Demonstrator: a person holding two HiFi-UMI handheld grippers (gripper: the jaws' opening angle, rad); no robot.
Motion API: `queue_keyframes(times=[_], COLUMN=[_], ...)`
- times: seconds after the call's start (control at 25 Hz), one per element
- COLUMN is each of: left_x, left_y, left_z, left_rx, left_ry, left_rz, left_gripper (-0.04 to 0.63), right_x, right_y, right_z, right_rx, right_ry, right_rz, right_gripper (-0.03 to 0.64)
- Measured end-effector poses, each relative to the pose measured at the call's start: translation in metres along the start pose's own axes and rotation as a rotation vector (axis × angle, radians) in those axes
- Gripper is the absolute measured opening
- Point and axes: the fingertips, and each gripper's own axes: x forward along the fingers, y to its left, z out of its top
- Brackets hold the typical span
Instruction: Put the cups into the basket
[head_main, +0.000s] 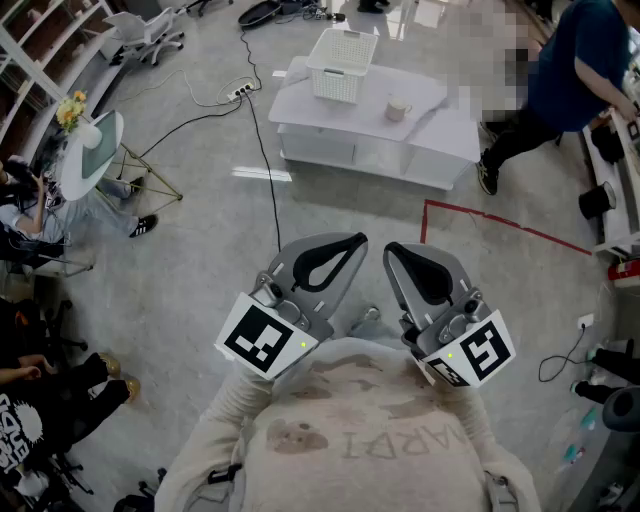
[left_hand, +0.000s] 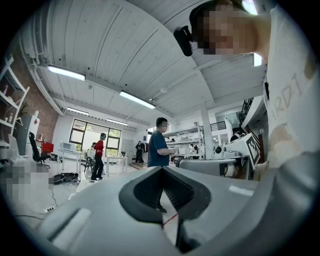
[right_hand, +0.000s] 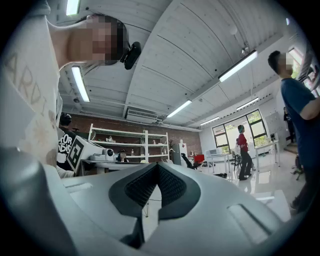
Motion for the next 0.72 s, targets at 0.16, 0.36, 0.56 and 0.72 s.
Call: queue_keyframes(times=[0.16, 0.36, 0.56, 0.72], left_x=[-0.013, -0.027, -0.037, -0.03], left_y=[-0.002, -0.006, -0.013, -0.02], left_z=[-0.003, -0.006, -0.008, -0.015], left_rx=[-0.008, -0.022, -0.038, -0.026], left_ry=[-0.002, 0.0, -0.003, 0.016], left_rz=[-0.011, -0.043, -0.071, -0.097], left_gripper=[0.0, 0.0, 0.0, 0.0], right_x=[-0.002, -0.005, -0.009, -0.017], right_y=[0.011, 0.026, 0.038, 0.036], right_z=[-0.005, -0.007, -0.011, -0.011], right_rx=[0.001, -0.006, -0.017, -0.018], right_ry=[0.007, 0.012, 0.019, 0.008], right_rz=[-0.019, -0.054, -0.089, -0.118], right_gripper=[0.023, 0.023, 0.023, 0.023])
